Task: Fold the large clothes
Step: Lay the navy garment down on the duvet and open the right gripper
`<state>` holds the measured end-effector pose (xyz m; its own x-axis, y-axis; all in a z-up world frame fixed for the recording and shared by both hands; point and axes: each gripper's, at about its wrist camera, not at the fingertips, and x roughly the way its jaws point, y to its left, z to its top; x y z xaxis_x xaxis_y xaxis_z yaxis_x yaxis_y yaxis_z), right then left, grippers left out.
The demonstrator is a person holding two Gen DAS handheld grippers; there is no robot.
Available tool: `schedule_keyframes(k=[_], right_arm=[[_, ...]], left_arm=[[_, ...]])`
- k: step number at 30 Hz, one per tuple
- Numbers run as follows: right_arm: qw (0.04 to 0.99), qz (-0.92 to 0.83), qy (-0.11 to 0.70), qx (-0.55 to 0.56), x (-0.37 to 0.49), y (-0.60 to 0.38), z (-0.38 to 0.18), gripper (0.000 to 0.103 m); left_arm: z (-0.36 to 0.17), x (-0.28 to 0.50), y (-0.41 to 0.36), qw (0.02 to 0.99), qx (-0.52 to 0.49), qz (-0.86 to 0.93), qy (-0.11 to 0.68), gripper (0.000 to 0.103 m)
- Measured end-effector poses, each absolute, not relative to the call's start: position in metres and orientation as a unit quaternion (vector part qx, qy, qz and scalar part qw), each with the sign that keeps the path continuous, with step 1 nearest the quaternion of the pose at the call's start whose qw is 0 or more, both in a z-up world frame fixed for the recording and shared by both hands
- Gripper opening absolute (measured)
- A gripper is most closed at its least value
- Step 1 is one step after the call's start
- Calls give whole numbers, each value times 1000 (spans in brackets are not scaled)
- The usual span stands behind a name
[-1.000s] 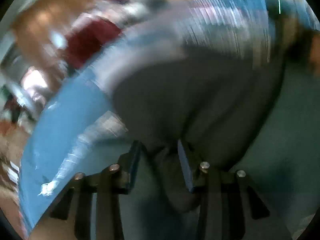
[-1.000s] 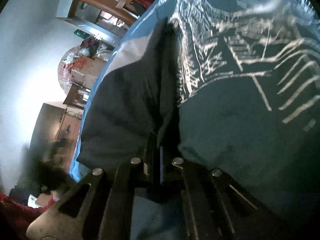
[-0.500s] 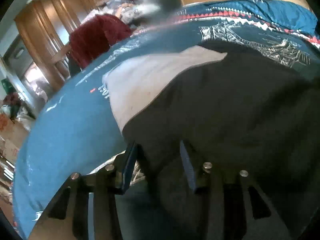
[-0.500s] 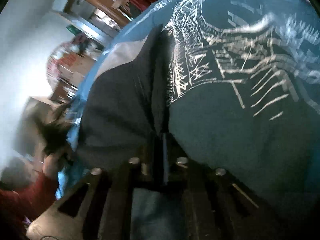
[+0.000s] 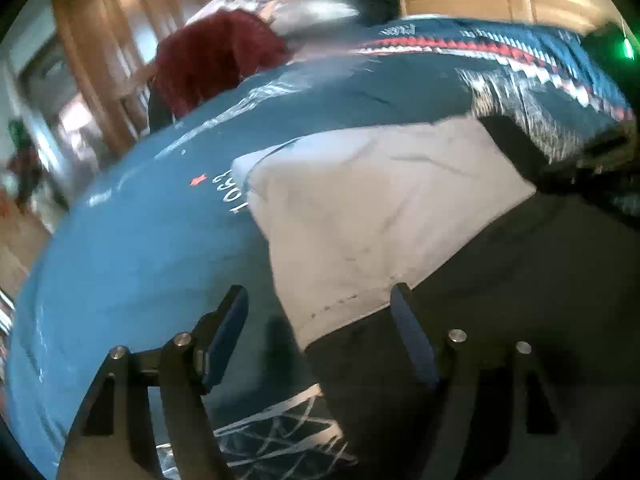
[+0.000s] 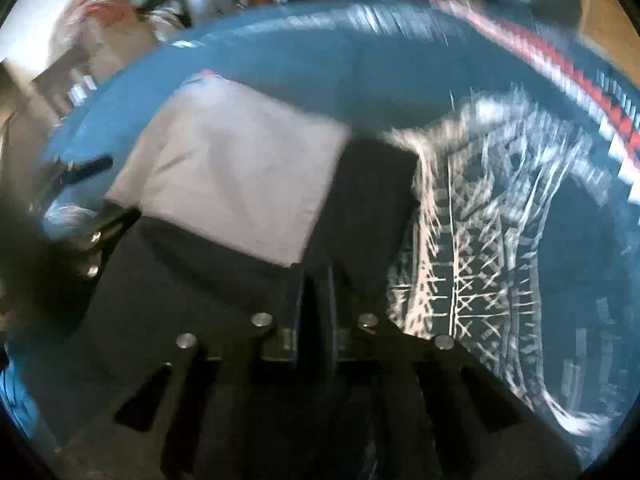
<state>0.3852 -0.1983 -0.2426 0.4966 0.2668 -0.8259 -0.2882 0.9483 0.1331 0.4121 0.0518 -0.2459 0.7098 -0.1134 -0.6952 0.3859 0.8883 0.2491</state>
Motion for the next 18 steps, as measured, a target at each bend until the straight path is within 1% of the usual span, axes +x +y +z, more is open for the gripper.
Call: schedule_keyframes(k=[1, 2, 4, 5, 6, 7, 9, 10, 11, 12, 13, 14, 15, 17, 18], right_arm=[[867, 155, 473, -8, 381, -201, -236, 7], [873, 153, 462, -3, 371, -204, -226, 13], [885, 173, 432, 2, 339, -209, -206, 16], [891, 184, 415, -2, 314, -209, -198, 22], [892, 192, 409, -7, 295, -209, -196, 27], [892, 198, 407, -15, 273, -207, -198, 34], [882, 204, 424, -23, 243, -200, -212, 39], [875, 196, 440, -35, 229, -199, -226, 44], [872, 186, 451, -40, 221, -202, -236, 48], [872, 178, 455, -29, 210, -212, -242, 50], [873, 163, 459, -9, 202, -224, -242, 57], [874, 142, 465, 7, 192, -238, -240, 63], [876, 128, 464, 14, 183, -245, -235, 63], [885, 113, 451, 21, 157, -254, -218, 64], [890, 111, 443, 21, 144, -254, -211, 65]], left_arm=[[-236, 400, 55, 908, 198, -133, 345, 57], [-224, 378, 56, 914, 201, -137, 326, 49], [-207, 315, 62, 920, 192, -189, 284, 58], [-208, 293, 60, 917, 202, -204, 277, 62], [-212, 272, 56, 910, 217, -220, 277, 62], [-223, 251, 51, 897, 237, -238, 287, 62], [-250, 223, 41, 877, 291, -230, 305, 61], [-256, 212, 42, 875, 305, -215, 308, 61], [-253, 205, 47, 876, 299, -213, 312, 62], [-248, 202, 53, 878, 286, -210, 322, 68], [-241, 197, 63, 882, 268, -201, 331, 74], [-234, 188, 74, 887, 258, -181, 338, 77], [-229, 178, 88, 891, 255, -140, 348, 77], [-221, 162, 109, 898, 216, -116, 364, 77], [-217, 155, 116, 905, 186, -98, 371, 82]])
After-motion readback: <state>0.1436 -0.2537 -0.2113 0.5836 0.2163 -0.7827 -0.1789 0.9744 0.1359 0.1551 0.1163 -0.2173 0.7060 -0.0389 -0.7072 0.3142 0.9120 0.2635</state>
